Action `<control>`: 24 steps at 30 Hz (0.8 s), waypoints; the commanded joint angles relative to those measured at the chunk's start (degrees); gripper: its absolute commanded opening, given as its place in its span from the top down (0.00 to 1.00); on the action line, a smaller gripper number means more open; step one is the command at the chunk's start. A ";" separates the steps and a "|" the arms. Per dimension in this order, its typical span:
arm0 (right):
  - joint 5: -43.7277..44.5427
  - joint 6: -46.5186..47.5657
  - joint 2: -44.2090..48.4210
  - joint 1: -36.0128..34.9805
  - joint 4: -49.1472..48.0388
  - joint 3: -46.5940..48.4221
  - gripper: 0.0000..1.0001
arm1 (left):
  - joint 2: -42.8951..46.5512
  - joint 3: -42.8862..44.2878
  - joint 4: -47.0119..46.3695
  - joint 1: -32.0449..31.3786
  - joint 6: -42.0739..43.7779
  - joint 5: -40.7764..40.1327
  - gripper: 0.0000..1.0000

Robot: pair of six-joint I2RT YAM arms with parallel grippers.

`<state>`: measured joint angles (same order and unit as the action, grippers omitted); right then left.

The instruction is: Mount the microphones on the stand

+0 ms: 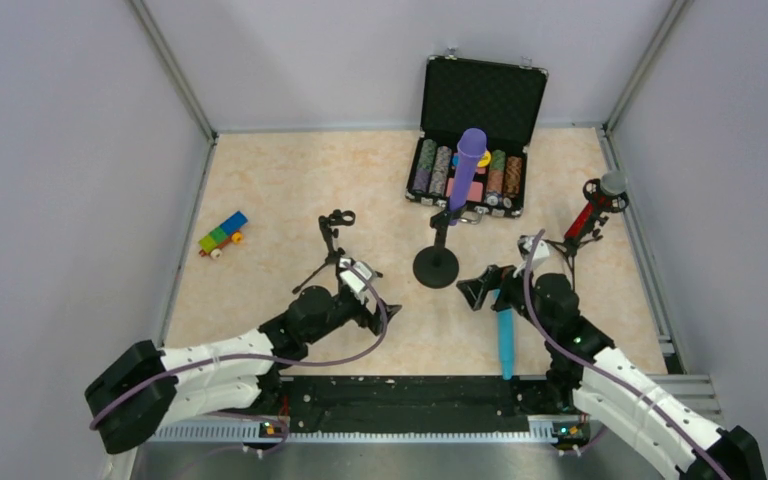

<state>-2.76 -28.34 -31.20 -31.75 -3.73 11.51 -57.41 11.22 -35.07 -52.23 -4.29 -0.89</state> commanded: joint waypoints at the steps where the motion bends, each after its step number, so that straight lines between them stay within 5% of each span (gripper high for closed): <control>1: -2.76 -0.15 -2.68 -0.63 -5.33 -1.09 0.01 | 5.37 2.40 9.67 -0.24 -3.27 -4.15 0.01; 11: -5.70 -1.67 -12.11 -0.67 -12.40 -4.41 0.01 | 17.20 3.55 13.00 -0.24 -6.81 -10.80 0.01; 24: -8.80 -3.71 -25.30 -0.70 -18.18 -1.68 0.08 | 18.30 20.68 20.28 -0.16 11.84 -10.48 0.01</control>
<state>-10.28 -30.52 -53.52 -31.75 -17.28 7.18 -38.15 25.15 -16.32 -52.23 -1.54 -12.14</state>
